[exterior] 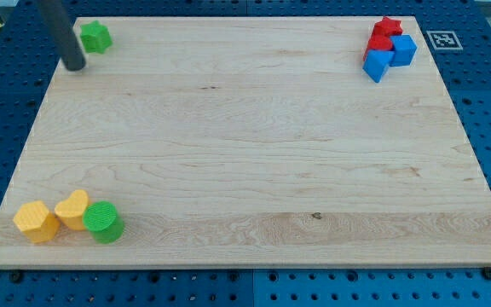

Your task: Move your arm to the bottom left

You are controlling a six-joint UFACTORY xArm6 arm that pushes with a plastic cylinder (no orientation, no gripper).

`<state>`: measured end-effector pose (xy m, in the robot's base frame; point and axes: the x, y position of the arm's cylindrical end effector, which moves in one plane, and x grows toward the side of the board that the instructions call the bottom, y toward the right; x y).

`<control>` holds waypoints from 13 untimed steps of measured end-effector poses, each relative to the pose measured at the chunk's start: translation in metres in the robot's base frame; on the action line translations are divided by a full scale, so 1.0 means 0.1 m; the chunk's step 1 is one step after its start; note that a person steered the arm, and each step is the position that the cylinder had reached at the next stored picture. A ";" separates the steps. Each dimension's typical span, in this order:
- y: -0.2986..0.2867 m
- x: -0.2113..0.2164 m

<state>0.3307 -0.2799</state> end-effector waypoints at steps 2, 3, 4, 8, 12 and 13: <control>-0.25 0.43; -0.25 0.58; -0.25 0.63; -0.25 1.48; -0.24 2.50; -0.23 2.84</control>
<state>0.6149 -0.3029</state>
